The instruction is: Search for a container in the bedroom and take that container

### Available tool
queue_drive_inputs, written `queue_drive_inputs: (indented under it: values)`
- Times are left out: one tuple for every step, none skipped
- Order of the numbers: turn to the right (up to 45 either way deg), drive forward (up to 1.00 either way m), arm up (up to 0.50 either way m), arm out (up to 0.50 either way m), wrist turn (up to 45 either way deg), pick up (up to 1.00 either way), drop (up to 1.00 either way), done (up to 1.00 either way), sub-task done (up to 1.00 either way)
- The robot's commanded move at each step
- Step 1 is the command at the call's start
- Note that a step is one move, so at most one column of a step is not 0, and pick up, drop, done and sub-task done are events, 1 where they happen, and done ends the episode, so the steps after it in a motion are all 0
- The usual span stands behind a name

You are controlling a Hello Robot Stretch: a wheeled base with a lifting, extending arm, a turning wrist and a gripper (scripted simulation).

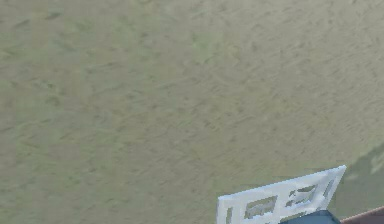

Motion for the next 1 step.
queue_drive_inputs:
  values:
    - [0.0,0.0,0.0,0.0,21.0,0.0,0.0,0.0,0.0]
